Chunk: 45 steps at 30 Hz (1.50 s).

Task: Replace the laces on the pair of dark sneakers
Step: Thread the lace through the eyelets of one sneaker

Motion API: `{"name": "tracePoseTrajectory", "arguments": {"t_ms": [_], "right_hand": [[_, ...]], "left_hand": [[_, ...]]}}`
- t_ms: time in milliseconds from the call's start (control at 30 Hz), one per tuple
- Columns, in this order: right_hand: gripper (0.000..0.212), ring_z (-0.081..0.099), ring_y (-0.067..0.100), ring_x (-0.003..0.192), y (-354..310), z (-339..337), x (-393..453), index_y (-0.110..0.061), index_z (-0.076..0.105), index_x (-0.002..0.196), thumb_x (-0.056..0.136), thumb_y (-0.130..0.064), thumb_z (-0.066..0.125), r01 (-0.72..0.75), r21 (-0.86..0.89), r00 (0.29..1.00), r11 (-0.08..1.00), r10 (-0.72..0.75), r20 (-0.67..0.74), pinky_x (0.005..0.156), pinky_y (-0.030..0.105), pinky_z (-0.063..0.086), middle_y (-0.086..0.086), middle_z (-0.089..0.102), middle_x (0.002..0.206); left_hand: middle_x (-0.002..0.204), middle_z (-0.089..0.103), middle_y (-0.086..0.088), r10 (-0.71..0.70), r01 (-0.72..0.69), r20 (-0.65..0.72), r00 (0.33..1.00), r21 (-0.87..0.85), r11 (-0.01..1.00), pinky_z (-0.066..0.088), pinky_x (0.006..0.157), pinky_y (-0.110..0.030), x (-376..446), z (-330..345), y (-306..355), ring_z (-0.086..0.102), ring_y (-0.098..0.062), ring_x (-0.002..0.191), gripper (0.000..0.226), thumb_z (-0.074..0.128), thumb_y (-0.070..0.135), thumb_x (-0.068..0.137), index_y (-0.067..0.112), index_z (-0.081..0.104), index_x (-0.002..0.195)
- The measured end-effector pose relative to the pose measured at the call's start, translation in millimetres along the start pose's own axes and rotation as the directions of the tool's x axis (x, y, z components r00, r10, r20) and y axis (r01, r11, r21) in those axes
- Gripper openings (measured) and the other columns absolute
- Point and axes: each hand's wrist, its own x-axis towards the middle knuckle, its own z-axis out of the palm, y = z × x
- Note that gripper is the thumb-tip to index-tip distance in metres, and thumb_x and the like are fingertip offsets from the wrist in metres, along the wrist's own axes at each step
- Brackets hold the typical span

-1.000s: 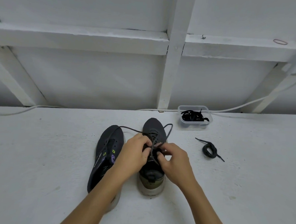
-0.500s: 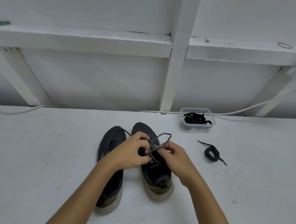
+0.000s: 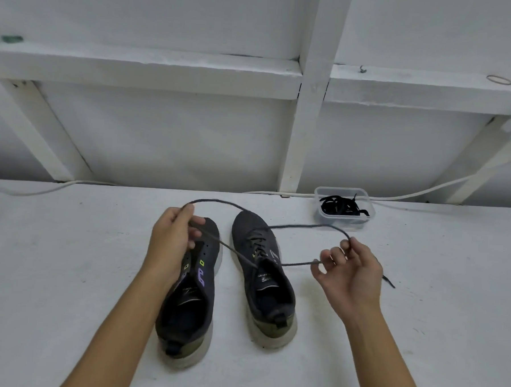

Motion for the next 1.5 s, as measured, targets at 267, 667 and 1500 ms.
{"name": "tracePoseTrajectory", "arguments": {"t_ms": [267,667,1500], "right_hand": [[0.016,0.077,0.018,0.078,10,-10,2,-0.017,0.060,0.102,0.102,-0.029,0.049,-0.065,-0.482,0.969,0.874,-0.061,-0.241,0.059,0.031,0.057,0.002,0.073,0.080],[0.058,0.066,-0.004,0.106,19,3,-27,-0.048,0.066,0.123,0.068,-0.056,0.080,0.198,-0.937,0.952,0.289,0.170,0.254,0.089,0.024,0.051,-0.027,0.071,0.112],[0.030,0.064,-0.015,0.090,34,32,-27,-0.057,0.069,0.099,0.070,-0.058,0.074,0.164,-0.949,0.984,0.269,0.027,0.177,0.073,0.008,0.047,-0.034,0.070,0.094]], "left_hand": [[0.070,0.069,0.002,0.016,0.003,-0.070,0.997,0.263,0.965,0.054,0.062,-0.039,9,-19,-8,0.060,-0.015,0.057,0.021,0.056,0.037,0.097,0.016,0.060,0.093],[0.086,0.069,0.026,-0.016,-0.470,0.584,0.811,0.668,0.577,0.039,0.068,-0.006,-45,10,-1,0.062,0.010,0.077,0.010,0.066,0.039,0.093,0.037,0.075,0.093],[0.084,0.077,0.007,-0.222,-0.105,0.501,0.837,0.544,0.833,0.061,0.080,-0.030,-29,60,-15,0.074,-0.008,0.084,0.011,0.070,0.031,0.090,0.028,0.080,0.089]]}}
